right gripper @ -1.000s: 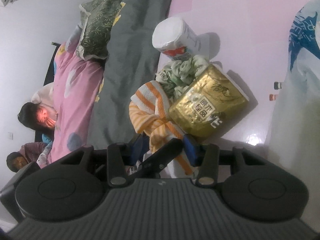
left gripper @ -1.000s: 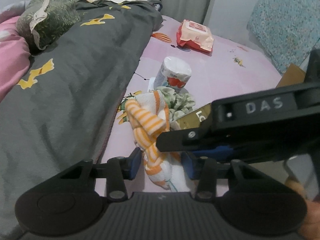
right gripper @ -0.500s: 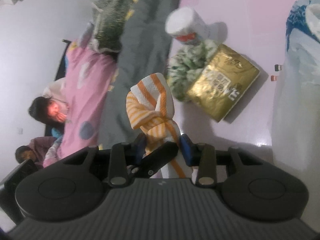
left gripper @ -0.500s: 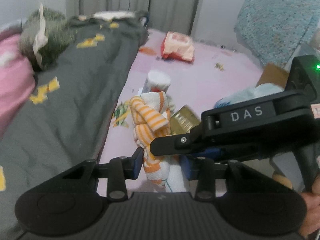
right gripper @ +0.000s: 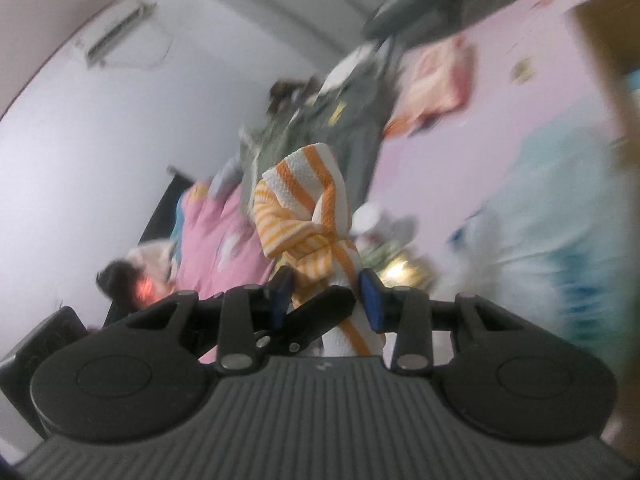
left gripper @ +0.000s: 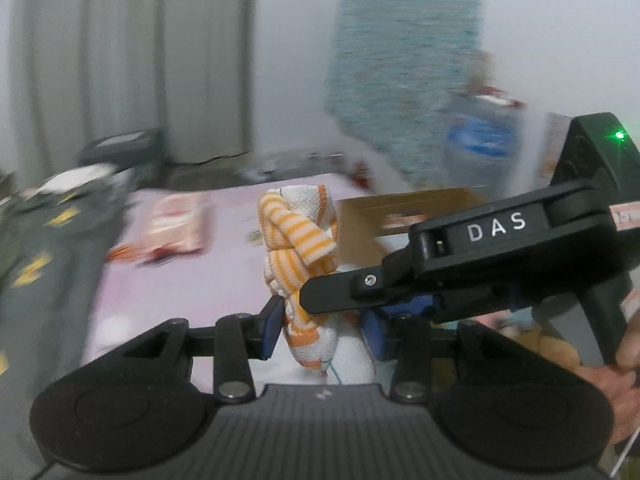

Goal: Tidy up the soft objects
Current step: 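Carry the orange-striped cloth into the cardboard box and open the right tool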

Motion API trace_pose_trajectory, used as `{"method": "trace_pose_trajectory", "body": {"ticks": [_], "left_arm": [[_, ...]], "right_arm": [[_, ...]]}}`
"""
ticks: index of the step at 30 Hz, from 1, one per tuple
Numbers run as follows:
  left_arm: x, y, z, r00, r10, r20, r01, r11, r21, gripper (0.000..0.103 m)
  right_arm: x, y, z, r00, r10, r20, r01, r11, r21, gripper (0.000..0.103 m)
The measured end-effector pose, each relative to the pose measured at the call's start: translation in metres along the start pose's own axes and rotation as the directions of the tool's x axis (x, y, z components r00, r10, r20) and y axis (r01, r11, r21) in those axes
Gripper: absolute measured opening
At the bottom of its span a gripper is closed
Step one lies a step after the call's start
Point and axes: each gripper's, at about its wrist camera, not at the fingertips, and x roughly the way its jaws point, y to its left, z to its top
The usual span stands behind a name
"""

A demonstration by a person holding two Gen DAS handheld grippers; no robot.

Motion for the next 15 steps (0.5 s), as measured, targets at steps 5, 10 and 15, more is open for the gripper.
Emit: {"method": "trace_pose_trajectory", "body": {"ticks": [5, 10, 15], "left_arm": [[0.033, -0.063, 0.015, 0.987, -0.150, -0.054, 0.153, 0.987, 0.049, 0.045], [0.066, -0.102, 0.013, 0.950, -0.262, -0.172, 0.270, 0.962, 0.028, 0.052], [0.080, -0.114, 0.000, 0.906, -0.323, -0.274, 0.332, 0.943, -0.014, 0.055]], "right_arm": [[-0.081, -0.038, 0.012, 0.993, -0.108, 0.057, 0.106, 0.994, 0.038, 0.036], [-0.129, -0.082, 0.013, 0.981, -0.191, 0.040, 0.187, 0.978, 0.089, 0.035], [-0.129, -0.116, 0.006, 0.972, -0.230, -0.053, 0.234, 0.968, 0.091, 0.034]]}}
